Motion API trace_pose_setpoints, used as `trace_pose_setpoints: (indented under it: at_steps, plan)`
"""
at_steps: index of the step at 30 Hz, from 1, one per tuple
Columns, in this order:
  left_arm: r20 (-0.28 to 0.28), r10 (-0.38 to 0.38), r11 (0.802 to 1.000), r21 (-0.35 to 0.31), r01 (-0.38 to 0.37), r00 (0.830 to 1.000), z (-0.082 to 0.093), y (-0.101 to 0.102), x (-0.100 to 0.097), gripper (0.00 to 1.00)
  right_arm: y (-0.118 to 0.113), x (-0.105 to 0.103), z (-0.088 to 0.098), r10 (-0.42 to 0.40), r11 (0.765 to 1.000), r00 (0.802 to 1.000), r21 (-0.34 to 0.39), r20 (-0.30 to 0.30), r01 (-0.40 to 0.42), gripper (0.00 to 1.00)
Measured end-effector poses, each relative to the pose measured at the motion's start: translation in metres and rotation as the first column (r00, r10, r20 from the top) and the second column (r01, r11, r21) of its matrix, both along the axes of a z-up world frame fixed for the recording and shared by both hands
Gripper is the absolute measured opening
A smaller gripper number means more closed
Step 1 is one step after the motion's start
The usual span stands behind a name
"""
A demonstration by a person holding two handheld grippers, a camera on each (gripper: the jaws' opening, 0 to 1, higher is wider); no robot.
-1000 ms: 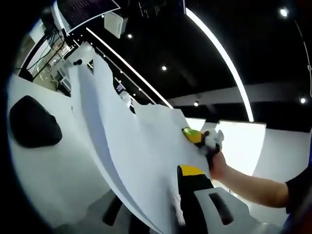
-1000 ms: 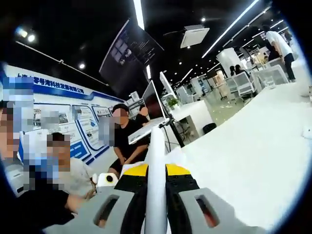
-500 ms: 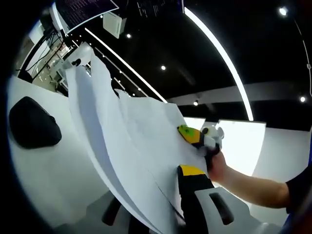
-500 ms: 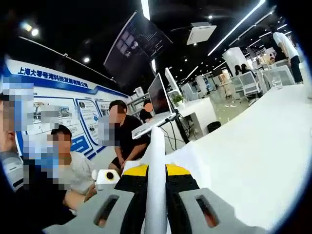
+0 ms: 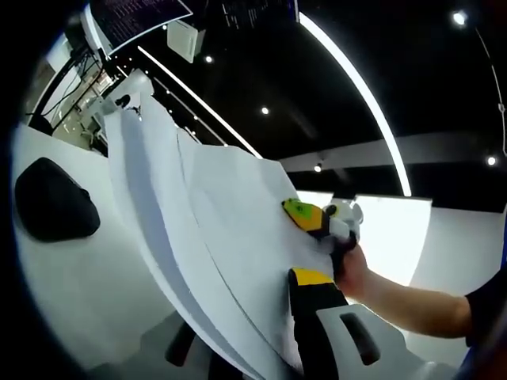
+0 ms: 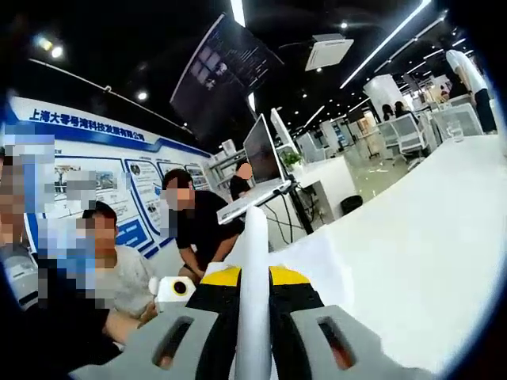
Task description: Organize the stack of printing papers by aligning and flattening the scattered papers on the table
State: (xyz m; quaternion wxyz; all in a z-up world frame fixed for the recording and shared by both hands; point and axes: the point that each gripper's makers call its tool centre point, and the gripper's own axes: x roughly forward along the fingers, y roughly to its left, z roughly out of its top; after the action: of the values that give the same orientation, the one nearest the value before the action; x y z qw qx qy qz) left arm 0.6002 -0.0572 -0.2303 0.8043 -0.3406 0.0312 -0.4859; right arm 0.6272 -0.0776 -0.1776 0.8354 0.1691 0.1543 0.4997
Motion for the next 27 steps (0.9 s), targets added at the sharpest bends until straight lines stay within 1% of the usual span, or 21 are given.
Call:
trace_pose_setpoints:
  at_steps: [13,17,21,27]
  plan:
    - [-0.001,-0.001,1.000,-0.006,0.001,1.000,0.000,0.001,0.000,0.21,0.008,0.002,-0.001,0.035,0.999,0.999,-0.025,-0.008,-0.035,0.07]
    - [-0.001,-0.001,1.000,-0.005,0.001,1.000,0.000,0.000,0.000,0.22,0.010,0.001,-0.005,0.046,0.998,0.999,-0.041,-0.014,-0.046,0.07]
    - [-0.001,-0.001,1.000,-0.005,0.001,1.000,0.000,0.000,0.000,0.21,0.013,0.000,-0.013,0.056,0.995,0.998,-0.076,-0.014,-0.057,0.07]
    - [0.002,0.001,1.000,-0.002,-0.001,1.000,0.000,0.000,0.000,0.21,0.018,-0.001,-0.014,0.075,0.994,0.997,-0.082,-0.017,-0.077,0.07]
